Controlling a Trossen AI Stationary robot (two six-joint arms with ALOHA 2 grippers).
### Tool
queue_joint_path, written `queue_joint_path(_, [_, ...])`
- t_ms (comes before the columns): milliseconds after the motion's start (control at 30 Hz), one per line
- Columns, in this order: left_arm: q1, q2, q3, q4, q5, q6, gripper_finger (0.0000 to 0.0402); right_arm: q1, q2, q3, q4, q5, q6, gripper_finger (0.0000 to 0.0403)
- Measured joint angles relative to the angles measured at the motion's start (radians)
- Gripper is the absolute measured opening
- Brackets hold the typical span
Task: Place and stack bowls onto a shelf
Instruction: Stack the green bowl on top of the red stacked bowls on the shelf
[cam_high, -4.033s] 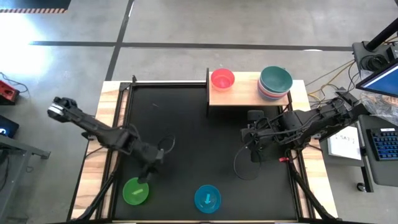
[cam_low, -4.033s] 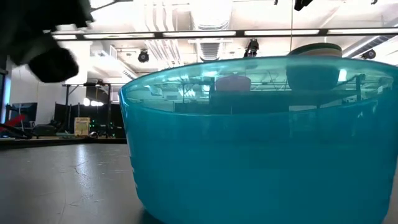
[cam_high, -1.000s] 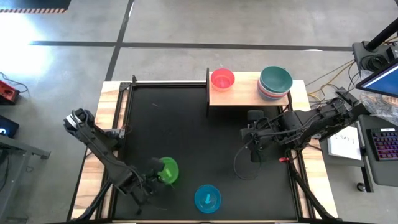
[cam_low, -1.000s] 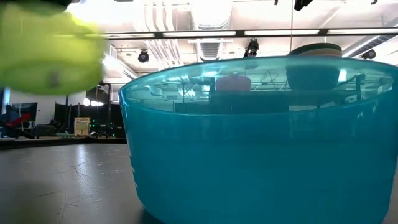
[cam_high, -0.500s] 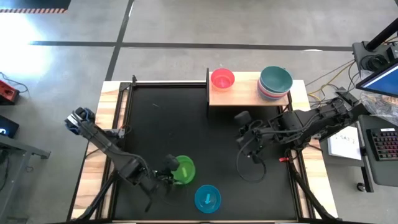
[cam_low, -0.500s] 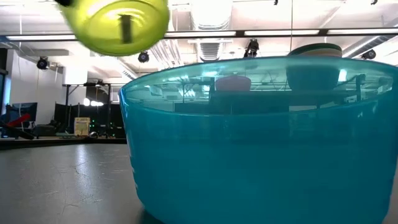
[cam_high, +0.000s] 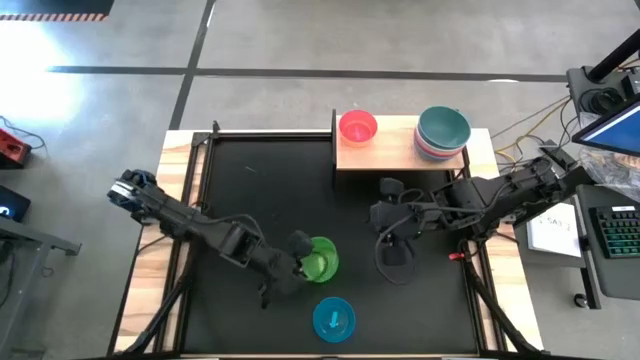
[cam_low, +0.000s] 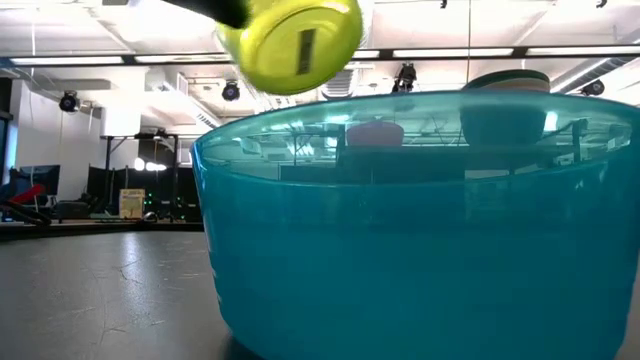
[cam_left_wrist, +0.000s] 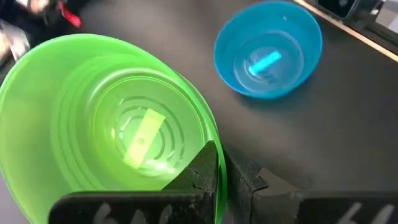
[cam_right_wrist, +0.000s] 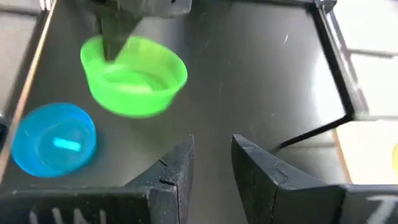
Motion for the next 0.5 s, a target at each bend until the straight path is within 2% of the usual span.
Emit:
queue_joint_path(133, [0.062,0.0,-0.002,0.062,0.105,0.09,0.0,0.0,0.009,0.0,-0.01,-0.022,0.145,0.0098])
queue_joint_path(300, [0.118,0.0,-0.003,0.124,0.263,0.118,0.0,0.0,0.027,0.0,-0.007,-0.104,0.218,0.0098])
queue_joint_path(367, [0.129,0.0,-0.004,0.152,0.307,0.119,0.0,0.0,0.035,0.0,0.001,-0.172,0.215,0.0098])
queue_joint_path(500, [0.133,0.0,-0.009,0.221,0.374,0.155,0.0,0.0,0.058,0.0,0.07,-0.38,0.176,0.01])
